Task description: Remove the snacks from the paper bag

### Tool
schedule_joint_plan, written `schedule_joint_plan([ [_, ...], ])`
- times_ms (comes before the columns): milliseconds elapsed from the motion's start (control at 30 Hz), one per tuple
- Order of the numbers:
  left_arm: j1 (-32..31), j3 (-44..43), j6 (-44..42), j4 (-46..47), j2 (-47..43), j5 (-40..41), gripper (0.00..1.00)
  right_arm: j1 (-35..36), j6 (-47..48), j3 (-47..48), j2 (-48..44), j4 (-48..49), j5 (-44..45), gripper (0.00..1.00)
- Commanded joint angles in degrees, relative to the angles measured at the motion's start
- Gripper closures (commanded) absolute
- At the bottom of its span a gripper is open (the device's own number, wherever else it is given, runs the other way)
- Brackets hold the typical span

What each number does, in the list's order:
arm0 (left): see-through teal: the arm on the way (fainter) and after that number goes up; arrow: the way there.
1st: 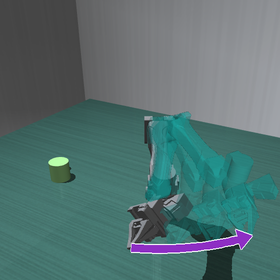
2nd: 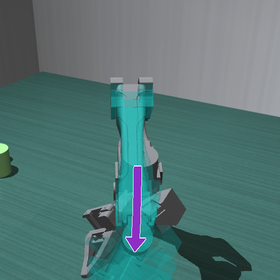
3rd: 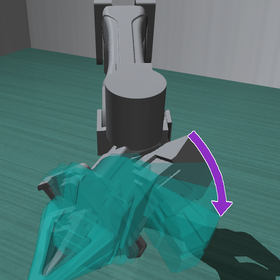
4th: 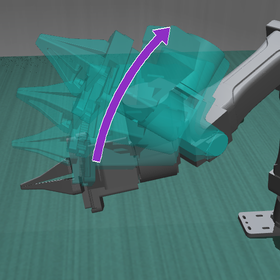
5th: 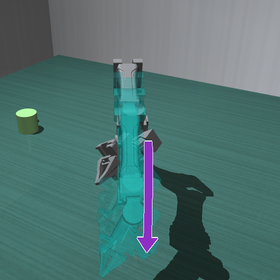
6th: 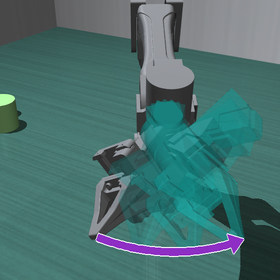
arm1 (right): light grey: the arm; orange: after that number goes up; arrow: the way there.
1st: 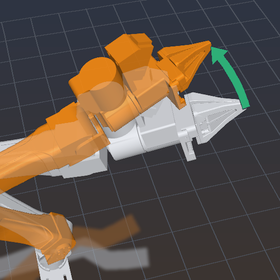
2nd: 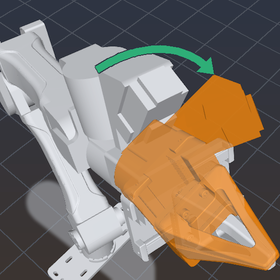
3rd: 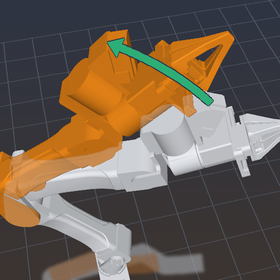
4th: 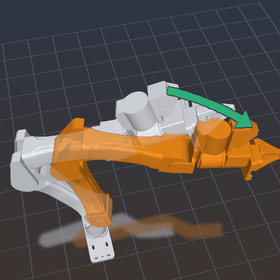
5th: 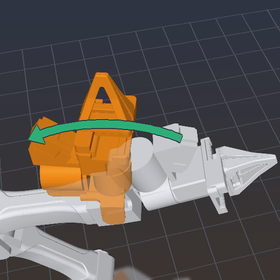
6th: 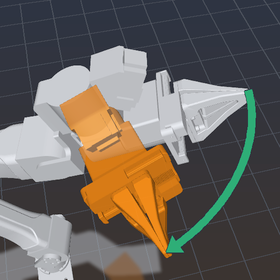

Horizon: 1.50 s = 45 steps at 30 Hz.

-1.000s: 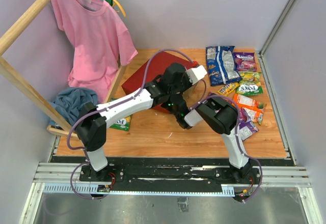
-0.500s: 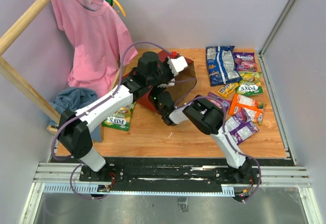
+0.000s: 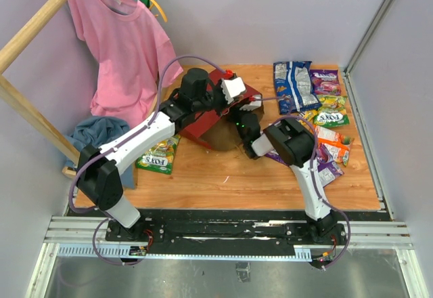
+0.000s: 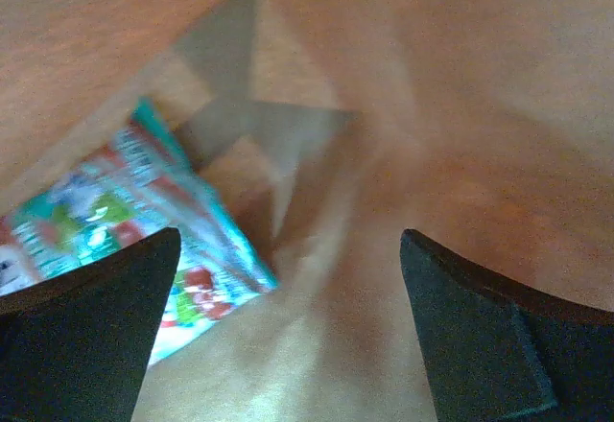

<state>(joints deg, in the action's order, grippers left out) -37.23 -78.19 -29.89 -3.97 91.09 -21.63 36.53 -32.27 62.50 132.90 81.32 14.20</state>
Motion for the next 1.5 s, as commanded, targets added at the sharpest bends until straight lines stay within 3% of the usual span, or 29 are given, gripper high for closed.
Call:
schedule_joint_plan([
  [0,0.32,0.13,1.43,2.32,-3.33,-1.2,1.0,-2.67,-0.94,-3.06,-4.36,-3.49,-6.8,0.01],
  [167,0.32,-0.58,2.29,2.34,-3.21,-0.67,1.0,-3.33,0.8,1.09,-4.29,-13.17,-8.67,0.01],
  [433,0.28,-0.98,2.19,2.04,-2.35,1.41,1.0,-4.69,-3.33,8.75,0.83,-14.73,-18.82,0.01],
  [633,0.32,-1.27,2.03,2.29,-1.8,1.26,0.99,-5.79,-5.56,15.71,3.11,-22.74,-24.93,0.01],
  [1267,0.32,-3.21,2.01,0.83,-1.02,1.67,1.0,-6.13,-12.45,32.7,9.44,-49.74,-33.78,0.0],
  [1467,0.32,-2.98,1.6,0.93,-1.18,3.24,0.99,-6.12,-15.89,31.93,8.72,-49.32,-40.17,0.14],
])
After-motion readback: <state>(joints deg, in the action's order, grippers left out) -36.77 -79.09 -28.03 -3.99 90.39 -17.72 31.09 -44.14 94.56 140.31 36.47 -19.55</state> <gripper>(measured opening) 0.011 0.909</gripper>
